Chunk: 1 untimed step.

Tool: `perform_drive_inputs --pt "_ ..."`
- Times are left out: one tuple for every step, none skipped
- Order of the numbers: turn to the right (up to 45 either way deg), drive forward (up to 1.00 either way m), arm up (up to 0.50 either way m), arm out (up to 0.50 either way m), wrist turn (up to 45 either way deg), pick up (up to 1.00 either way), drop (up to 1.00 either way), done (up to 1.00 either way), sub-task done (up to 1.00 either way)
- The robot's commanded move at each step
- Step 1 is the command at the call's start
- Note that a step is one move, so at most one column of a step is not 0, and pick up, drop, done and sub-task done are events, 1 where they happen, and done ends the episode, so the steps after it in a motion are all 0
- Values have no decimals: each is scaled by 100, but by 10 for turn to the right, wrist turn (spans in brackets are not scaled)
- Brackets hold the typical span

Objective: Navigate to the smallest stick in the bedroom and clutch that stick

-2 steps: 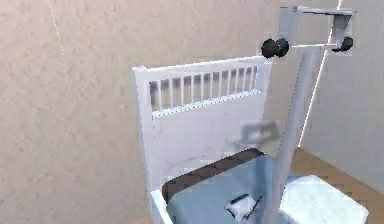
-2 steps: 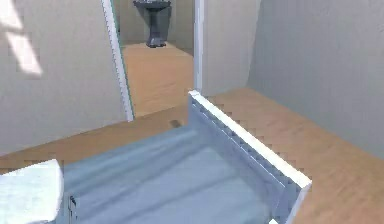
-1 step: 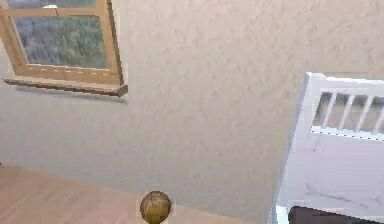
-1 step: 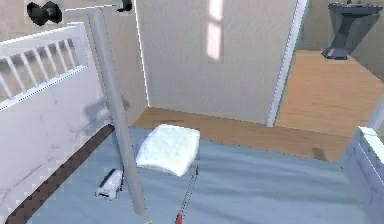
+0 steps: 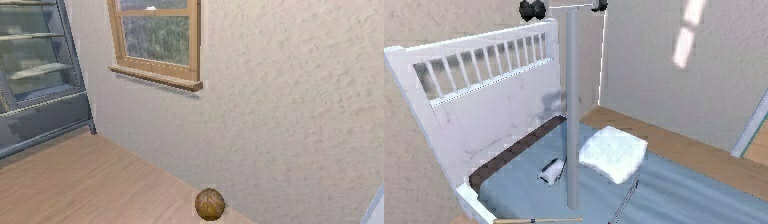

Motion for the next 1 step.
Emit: perform_drive_inputs --pt "0 0 50 0 0 0 0 0 0"
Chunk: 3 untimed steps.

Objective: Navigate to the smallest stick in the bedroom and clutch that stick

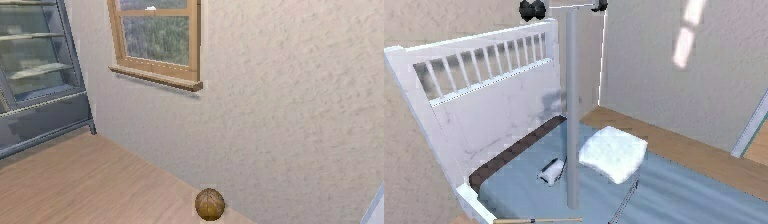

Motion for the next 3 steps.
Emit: perform_drive_inputs --pt "0 0 6 0 0 0 0 0 0" --pt "0 0 0 26 0 0 0 0 0" --pt "0 0 0 0 450 0 0 0 0"
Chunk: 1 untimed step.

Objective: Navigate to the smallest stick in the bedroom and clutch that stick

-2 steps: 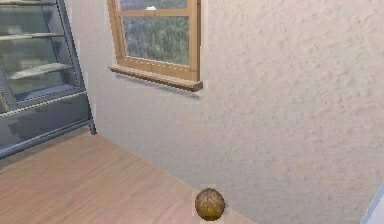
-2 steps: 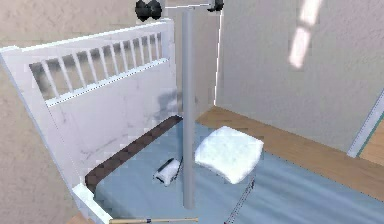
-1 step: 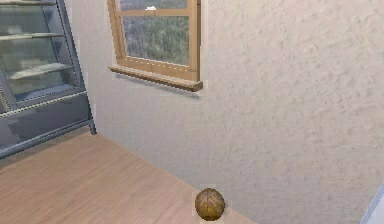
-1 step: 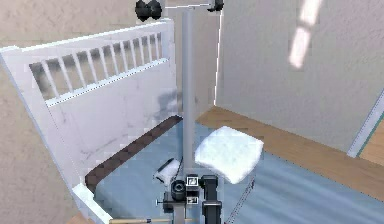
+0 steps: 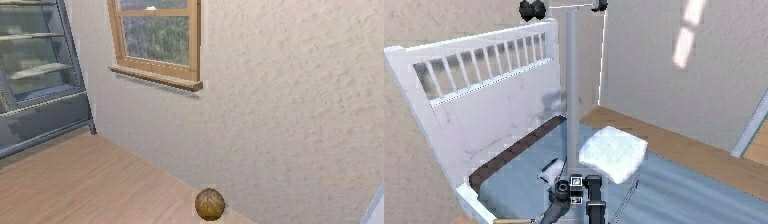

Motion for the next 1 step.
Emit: perform_drive_inputs --pt "0 0 0 0 450 0 0 0 0"
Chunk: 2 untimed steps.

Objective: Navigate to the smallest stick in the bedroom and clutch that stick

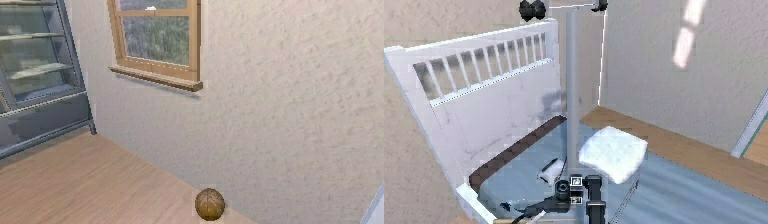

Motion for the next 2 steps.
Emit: perform_drive_inputs --pt "0 0 0 0 450 0 0 0 0" --pt "0 0 0 0 330 0 0 0 0"
